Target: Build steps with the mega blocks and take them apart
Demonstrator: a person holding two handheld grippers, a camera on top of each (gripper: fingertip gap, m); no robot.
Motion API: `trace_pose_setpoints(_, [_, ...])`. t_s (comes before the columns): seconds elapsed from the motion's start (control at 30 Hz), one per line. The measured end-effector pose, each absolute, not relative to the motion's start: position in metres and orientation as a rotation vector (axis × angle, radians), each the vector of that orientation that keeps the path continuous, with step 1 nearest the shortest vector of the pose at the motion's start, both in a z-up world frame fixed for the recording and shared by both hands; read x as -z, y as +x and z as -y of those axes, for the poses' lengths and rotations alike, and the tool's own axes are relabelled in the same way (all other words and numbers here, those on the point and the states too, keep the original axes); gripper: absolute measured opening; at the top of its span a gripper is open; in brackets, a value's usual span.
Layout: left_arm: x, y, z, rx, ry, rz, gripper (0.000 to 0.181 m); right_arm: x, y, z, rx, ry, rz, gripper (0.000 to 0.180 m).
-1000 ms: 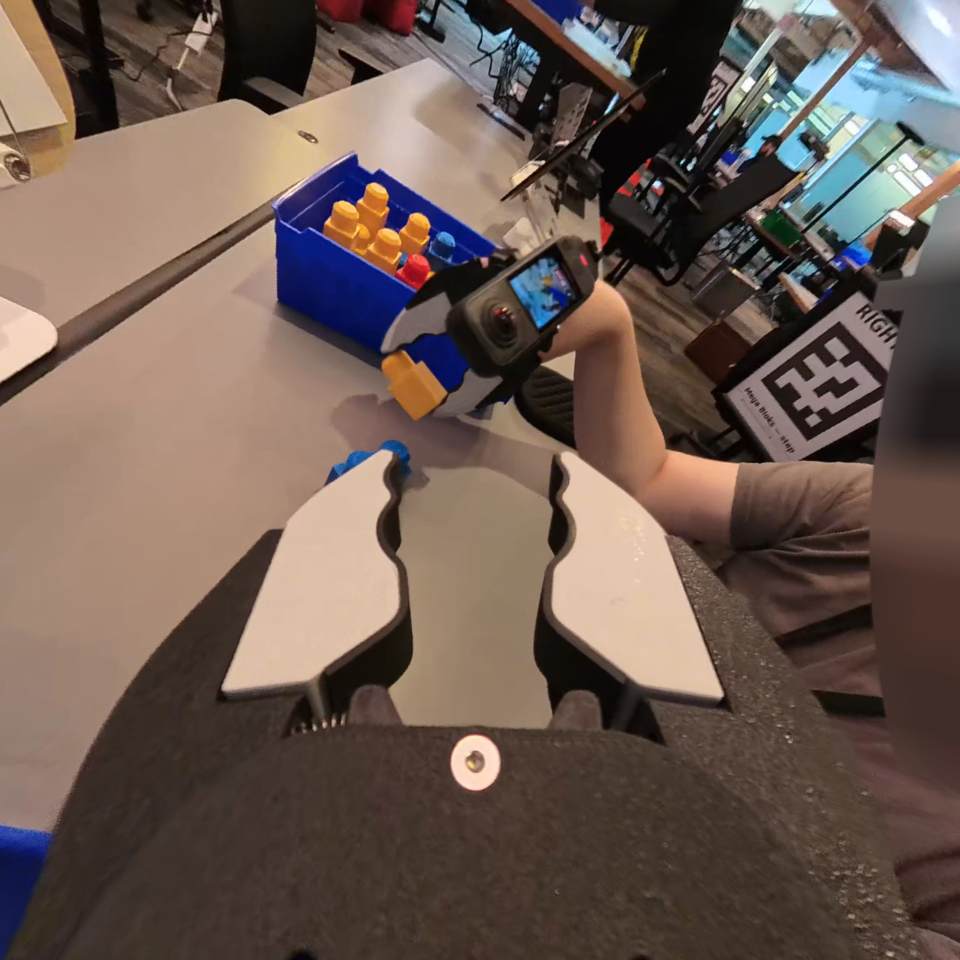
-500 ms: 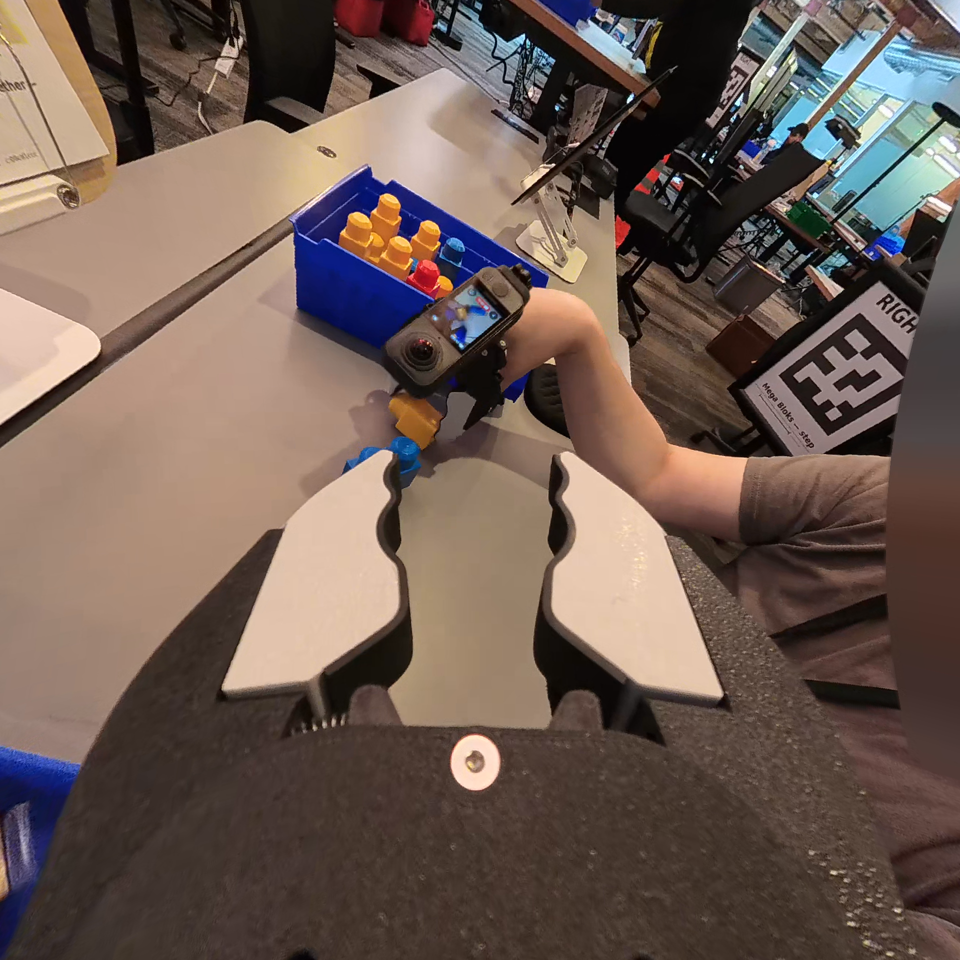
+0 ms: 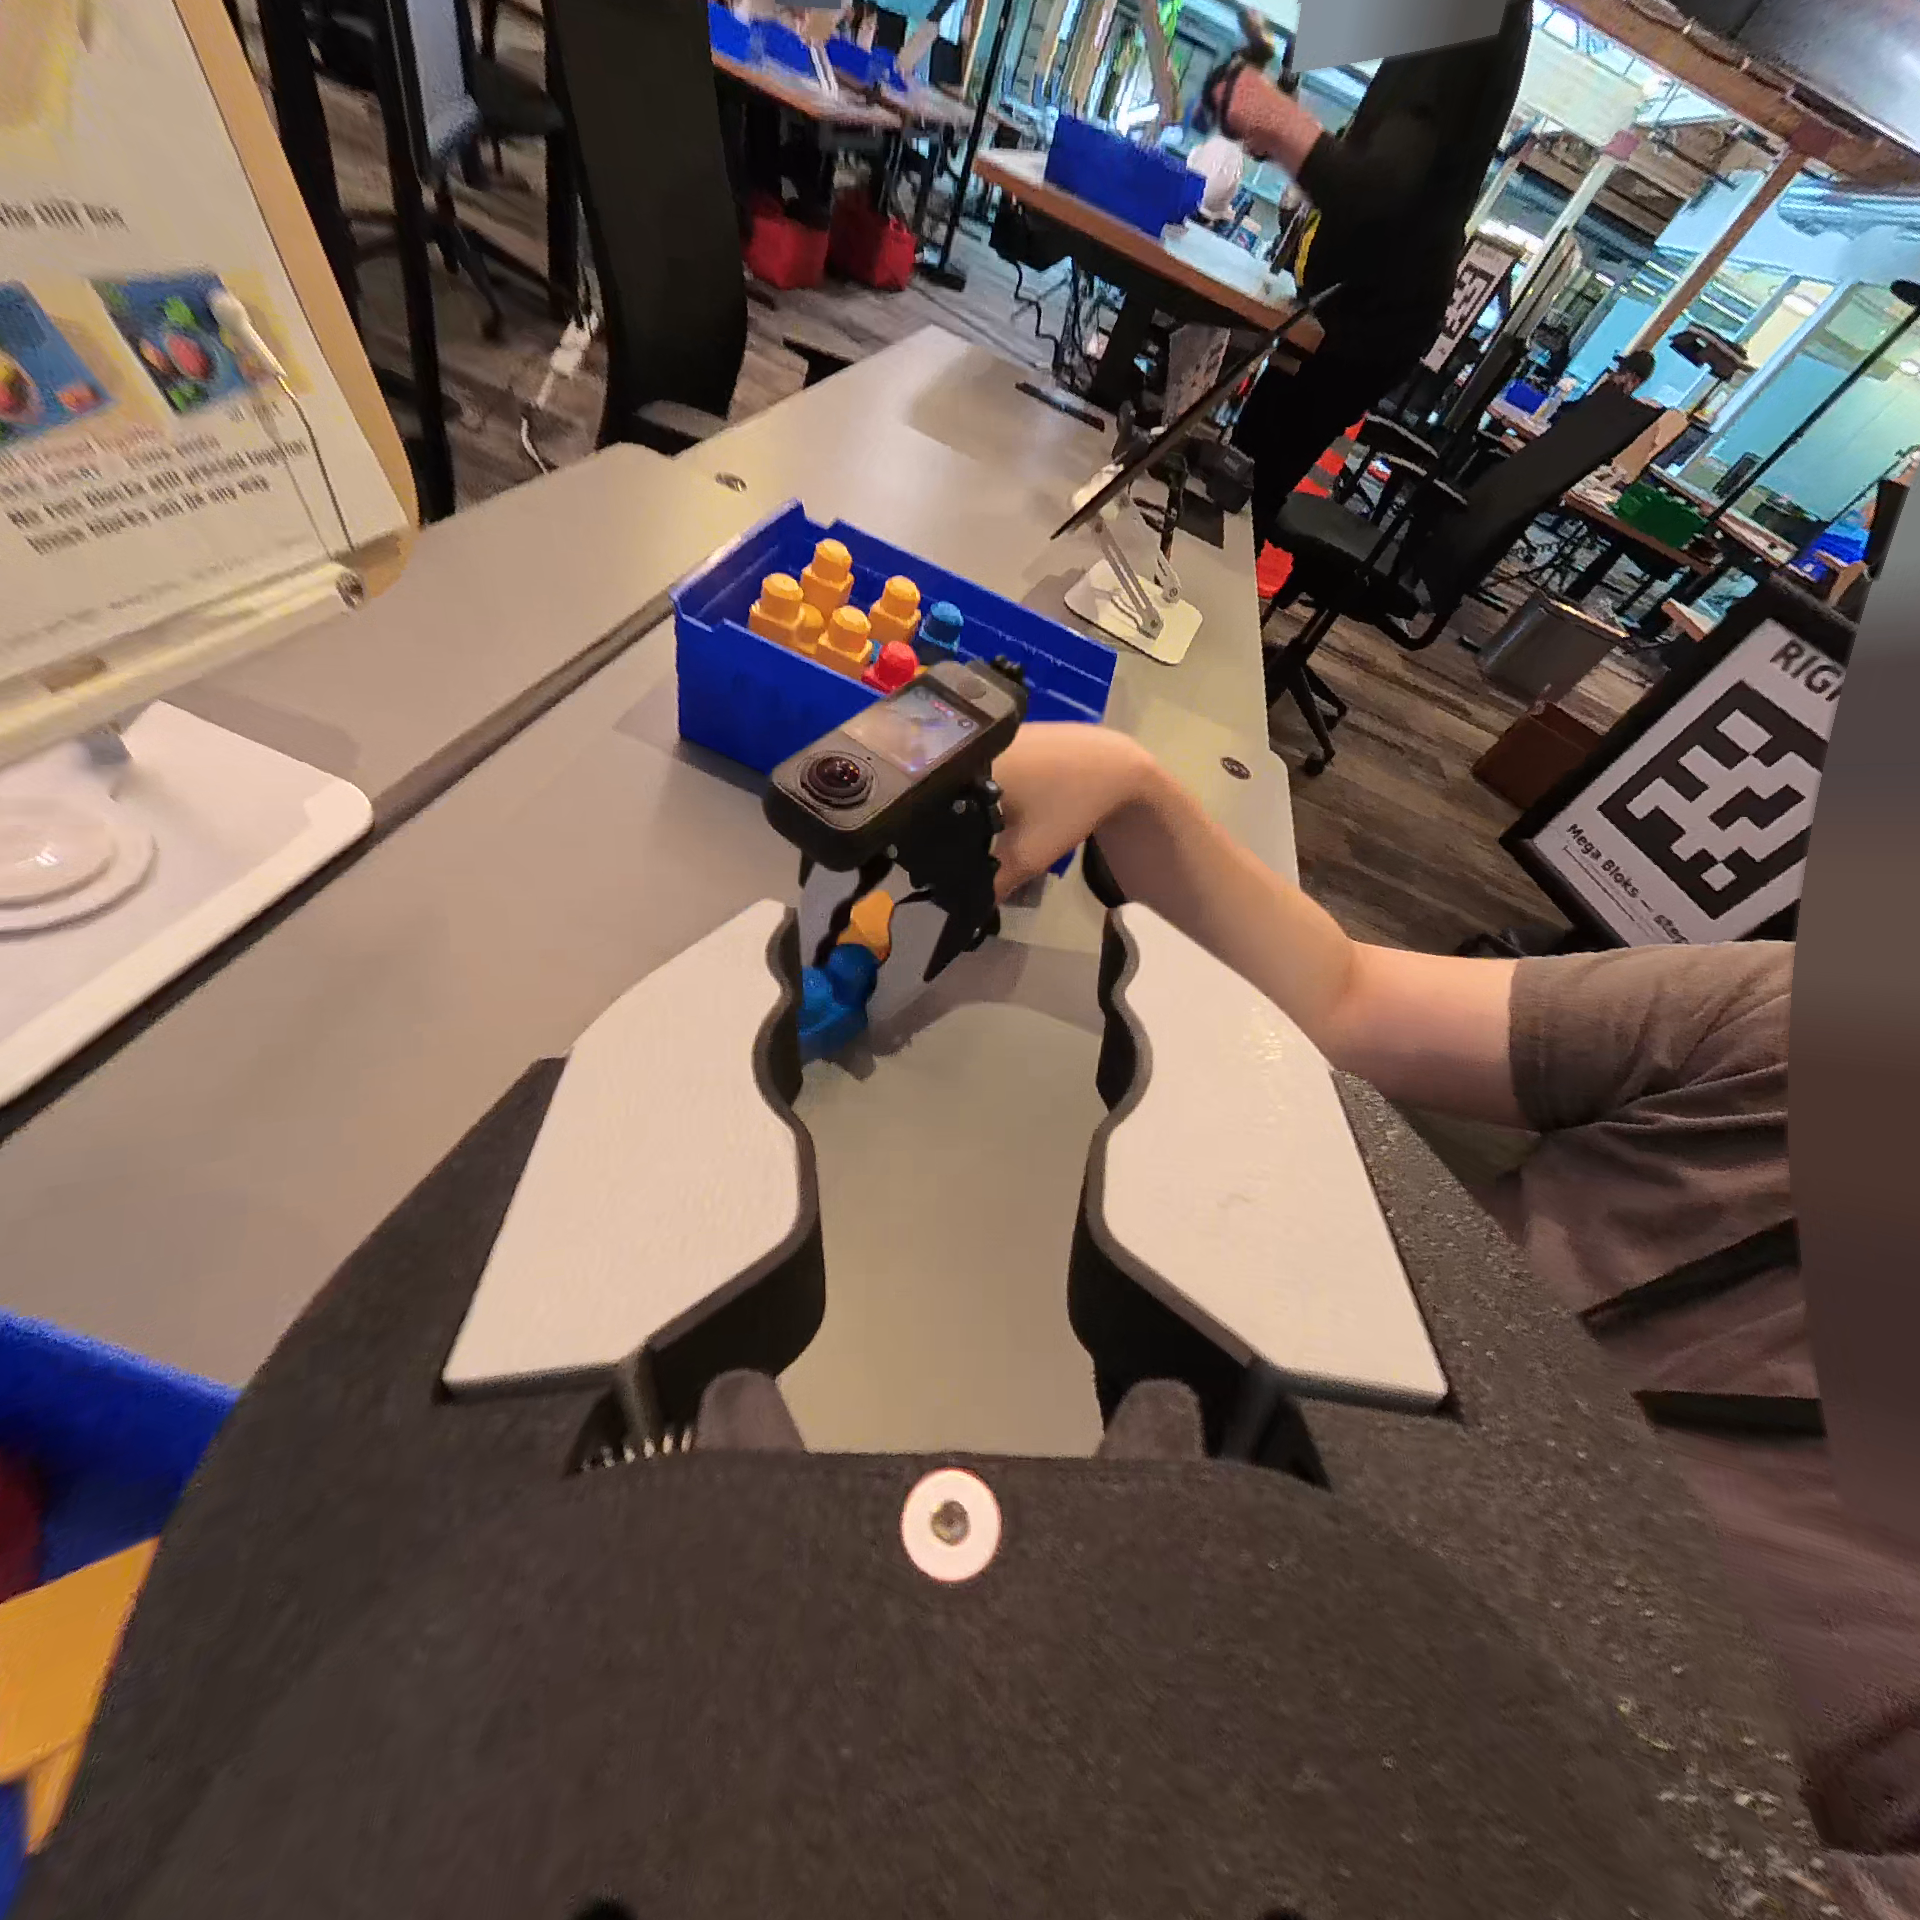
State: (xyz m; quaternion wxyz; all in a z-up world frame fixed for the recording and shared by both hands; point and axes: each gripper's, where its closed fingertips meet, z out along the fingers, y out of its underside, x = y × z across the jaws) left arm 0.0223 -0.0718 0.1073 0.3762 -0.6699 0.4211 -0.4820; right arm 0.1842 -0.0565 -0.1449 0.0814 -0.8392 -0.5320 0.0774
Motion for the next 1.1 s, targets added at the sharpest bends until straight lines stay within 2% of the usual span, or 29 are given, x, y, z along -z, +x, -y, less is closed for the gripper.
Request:
trace_pose_setpoints(0.13, [-0.127,0.010,0.071,1.168,-1.566,-1.068,0.057,0.128,0.170,0.059,-0.507,-2.433,1.533,0.036])
trace_pose_setpoints(0.3, [-0.132,0.007,0.081,1.056,-1.346,-1.122,0.052,0.076,0.152,0.064,-0.819,-2.228,1.420,0.036])
trace_pose_setpoints(0.37, [-0.122,0.020,0.083,0.998,-1.296,-1.168,0.049,0.050,0.146,0.066,-0.901,-2.110,1.384,0.036])
trace_pose_setpoints(0.6, [-0.064,0.099,0.090,1.036,-1.348,-1.388,0.062,-0.047,0.136,0.093,-0.978,-1.635,1.328,0.036])
trace_pose_setpoints(0.7, [-0.050,0.113,0.097,1.091,-1.374,-1.434,0.061,-0.058,0.138,0.099,-0.911,-1.586,1.341,0.036])
trace_pose_setpoints(1.1, [-0.017,0.135,0.117,1.075,-1.424,-1.602,0.059,-0.043,0.119,0.111,-0.878,-1.596,1.467,0.036])
